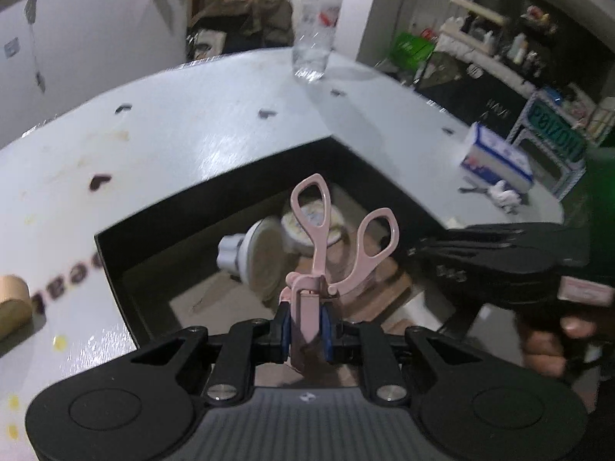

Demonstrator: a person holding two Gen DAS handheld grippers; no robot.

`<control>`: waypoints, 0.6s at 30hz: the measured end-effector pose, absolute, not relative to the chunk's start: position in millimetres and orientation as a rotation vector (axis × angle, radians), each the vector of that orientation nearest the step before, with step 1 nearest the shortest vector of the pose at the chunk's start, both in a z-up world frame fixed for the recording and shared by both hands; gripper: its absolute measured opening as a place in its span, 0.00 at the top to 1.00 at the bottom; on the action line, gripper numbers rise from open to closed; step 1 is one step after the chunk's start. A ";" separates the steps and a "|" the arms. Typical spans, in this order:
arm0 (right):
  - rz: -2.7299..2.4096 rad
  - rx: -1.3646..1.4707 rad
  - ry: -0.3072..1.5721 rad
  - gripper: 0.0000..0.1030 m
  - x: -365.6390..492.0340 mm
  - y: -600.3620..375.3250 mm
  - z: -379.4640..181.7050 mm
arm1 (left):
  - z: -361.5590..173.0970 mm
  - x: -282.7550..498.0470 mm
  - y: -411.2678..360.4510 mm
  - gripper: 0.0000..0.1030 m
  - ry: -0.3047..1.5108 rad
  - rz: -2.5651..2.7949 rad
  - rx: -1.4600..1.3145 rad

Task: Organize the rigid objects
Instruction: 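Carry the pink scissors into the box and release them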

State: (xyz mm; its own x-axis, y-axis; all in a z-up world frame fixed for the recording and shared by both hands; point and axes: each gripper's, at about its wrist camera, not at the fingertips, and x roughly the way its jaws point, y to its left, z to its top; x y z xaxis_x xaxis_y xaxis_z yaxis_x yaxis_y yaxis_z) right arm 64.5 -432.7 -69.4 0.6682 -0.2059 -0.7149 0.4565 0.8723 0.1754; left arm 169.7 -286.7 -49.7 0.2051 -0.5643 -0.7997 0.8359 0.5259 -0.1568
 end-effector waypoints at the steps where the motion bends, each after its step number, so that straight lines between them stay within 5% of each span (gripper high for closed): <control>1: -0.381 0.358 0.752 0.93 64.3 -432.7 -69.5 | -51.8 170.8 -287.2 0.83 0.947 -0.993 0.345; 4: -0.376 0.362 0.751 0.93 63.8 -433.6 -70.0 | -53.1 173.7 -285.0 0.80 0.961 -0.989 0.323; 6: -0.373 0.365 0.751 0.94 63.8 -434.1 -70.5 | -52.6 173.7 -283.9 0.66 0.963 -0.991 0.319; 16: -0.369 0.371 0.753 0.94 63.3 -434.8 -71.7 | -43.4 164.4 -282.0 0.39 0.926 -1.043 0.320; 18: -0.369 0.372 0.752 0.94 63.1 -435.0 -71.8 | -39.6 162.2 -280.8 0.28 0.908 -1.046 0.319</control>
